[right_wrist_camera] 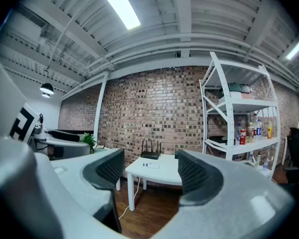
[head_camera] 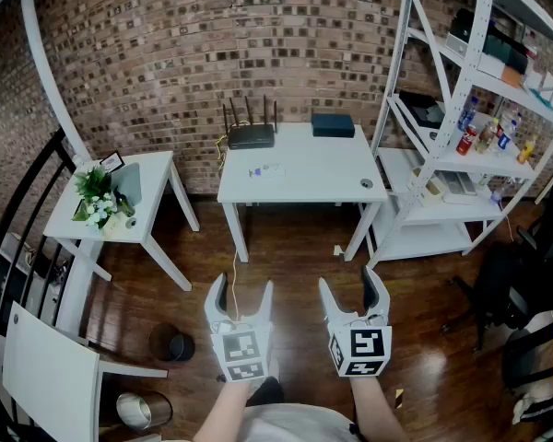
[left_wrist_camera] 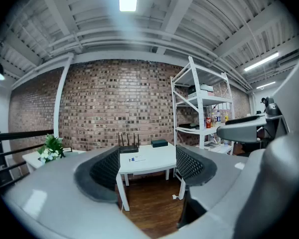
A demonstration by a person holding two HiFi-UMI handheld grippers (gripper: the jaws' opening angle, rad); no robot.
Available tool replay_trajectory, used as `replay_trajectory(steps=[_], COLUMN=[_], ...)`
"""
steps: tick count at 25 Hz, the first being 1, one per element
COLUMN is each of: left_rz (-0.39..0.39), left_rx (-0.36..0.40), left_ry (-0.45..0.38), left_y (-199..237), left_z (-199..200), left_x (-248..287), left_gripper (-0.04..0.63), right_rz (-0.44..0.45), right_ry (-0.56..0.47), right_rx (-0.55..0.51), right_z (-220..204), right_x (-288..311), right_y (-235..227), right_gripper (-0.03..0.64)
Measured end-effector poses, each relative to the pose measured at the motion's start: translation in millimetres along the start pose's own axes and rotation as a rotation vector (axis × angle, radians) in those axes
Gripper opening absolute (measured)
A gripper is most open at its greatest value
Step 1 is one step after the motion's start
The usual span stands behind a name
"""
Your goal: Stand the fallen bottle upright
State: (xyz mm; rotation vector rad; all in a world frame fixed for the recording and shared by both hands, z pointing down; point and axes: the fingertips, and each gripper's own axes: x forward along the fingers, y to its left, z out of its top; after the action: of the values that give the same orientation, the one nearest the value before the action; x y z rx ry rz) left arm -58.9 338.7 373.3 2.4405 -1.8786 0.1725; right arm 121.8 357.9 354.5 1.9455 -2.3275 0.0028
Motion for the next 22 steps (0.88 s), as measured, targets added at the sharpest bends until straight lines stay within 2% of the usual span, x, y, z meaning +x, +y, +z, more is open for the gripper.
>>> replay_trajectory(steps=[3, 11, 17, 22], left_rz=[-0.010, -0.018, -0.028, 0.016], left_rx=[0.006, -0.031, -0.021, -0.013], left_ry=[-0.001, 0.063, 0.082, 0.078], left_y=[28, 95, 95, 92], left_z=[2, -8, -9, -6], left_x=[36, 126, 188, 261], left_gripper=[0.359, 0.356, 0.353, 0.351], right_rz=[-0.010, 0.001, 0.026, 0.093], right_ry=[-0.007, 0.035, 0.052, 0.031], right_rx=[-0.002, -0.007, -0.004, 0.005], right_z=[7, 6, 0, -2], right_x=[47, 143, 203, 277], right_y=[3, 31, 18, -14], right_gripper=[0.295, 0.293, 0.293, 0.293])
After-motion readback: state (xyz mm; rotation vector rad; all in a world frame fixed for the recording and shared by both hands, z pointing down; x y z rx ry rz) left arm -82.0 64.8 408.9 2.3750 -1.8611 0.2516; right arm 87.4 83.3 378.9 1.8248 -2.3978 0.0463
